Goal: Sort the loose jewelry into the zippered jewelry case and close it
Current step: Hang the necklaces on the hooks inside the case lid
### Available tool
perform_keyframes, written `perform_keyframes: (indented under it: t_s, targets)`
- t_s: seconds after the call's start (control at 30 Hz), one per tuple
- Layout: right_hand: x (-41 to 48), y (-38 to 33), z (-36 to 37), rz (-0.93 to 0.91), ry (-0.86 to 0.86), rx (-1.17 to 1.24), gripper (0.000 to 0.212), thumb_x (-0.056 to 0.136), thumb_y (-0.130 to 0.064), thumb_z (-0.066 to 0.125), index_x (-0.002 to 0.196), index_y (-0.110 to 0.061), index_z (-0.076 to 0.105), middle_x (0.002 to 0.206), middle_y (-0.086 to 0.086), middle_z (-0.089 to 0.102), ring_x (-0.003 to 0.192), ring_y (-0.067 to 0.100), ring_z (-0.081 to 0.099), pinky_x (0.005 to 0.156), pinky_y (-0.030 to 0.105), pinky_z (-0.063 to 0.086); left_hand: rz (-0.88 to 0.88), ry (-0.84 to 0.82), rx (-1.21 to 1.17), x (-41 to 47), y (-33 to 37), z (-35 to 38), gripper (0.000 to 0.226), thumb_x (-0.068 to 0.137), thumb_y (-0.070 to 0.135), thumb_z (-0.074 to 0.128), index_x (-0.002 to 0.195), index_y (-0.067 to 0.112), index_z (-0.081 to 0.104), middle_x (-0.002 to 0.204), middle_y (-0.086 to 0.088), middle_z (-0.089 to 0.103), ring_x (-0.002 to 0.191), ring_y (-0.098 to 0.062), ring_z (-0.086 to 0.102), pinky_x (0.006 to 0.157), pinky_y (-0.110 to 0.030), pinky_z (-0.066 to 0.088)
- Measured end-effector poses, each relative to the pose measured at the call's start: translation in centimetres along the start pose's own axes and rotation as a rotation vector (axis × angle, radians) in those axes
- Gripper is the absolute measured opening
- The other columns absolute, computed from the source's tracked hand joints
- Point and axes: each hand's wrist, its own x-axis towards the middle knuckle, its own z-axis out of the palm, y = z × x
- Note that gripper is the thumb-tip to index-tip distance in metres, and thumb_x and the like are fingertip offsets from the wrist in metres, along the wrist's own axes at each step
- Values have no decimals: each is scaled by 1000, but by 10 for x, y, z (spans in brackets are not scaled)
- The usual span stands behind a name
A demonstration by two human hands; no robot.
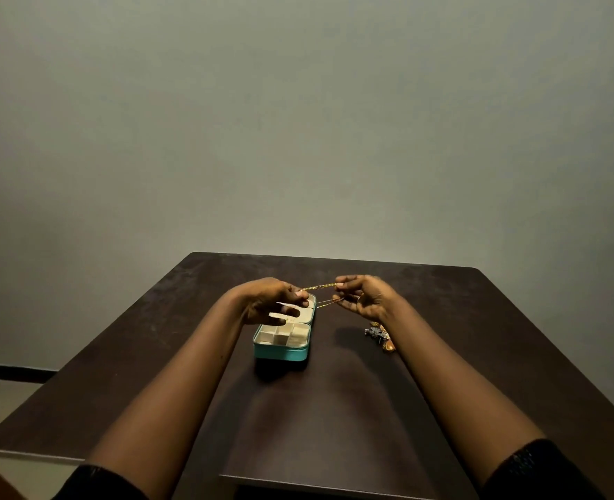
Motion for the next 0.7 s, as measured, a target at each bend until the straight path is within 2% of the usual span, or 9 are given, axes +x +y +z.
perform_keyframes:
  t_s: [0.13,0.3,0.4,0.5,0.6,0.7]
  targets:
    - [8,7,1,-34,114,-44,27,86,16,43,74,-3,57,73,10,56,67,17,55,59,26,52,-10,-2,-27,7,-5,4,24,98,7,40,90,17,61,94,3,63,77,-9,55,69,-25,40]
    - [10,10,1,-66,153,-23,26,86,16,46,74,-5,56,72,9,57,65,15,55,43,17,50,148,67,-235,17,-11,9,22,97,13,43,90,19,63,94,6,63,89,-7,56,75,-28,35]
    - [9,16,1,-137,96,-115,23,85,14,50,77,-7,57,73,7,59,67,15,57,55,22,52,250,90,-457,24,-16,12,24,97,13,43,85,19,63,87,6,67,92,-9,58,83,-30,34]
    - [13,23,-3,-296,45,-348,15,82,12,59,80,-3,61,73,7,60,67,16,59,60,24,55,329,76,-674,31,-17,16,23,98,11,39,88,15,60,83,1,66,86,-13,62,76,-25,39]
    - [23,29,-6,-438,139,-636,12,78,10,63,84,1,68,69,7,61,61,15,58,64,31,57,363,139,-671,35,-16,24,23,99,8,37,89,10,58,78,-2,57,78,-14,59,73,-22,43]
    - [28,34,-7,-405,188,-631,10,78,8,63,81,1,70,69,8,63,59,15,58,65,32,57,377,217,-571,44,-15,27,24,99,5,37,89,9,58,74,-3,52,74,-12,54,70,-19,45]
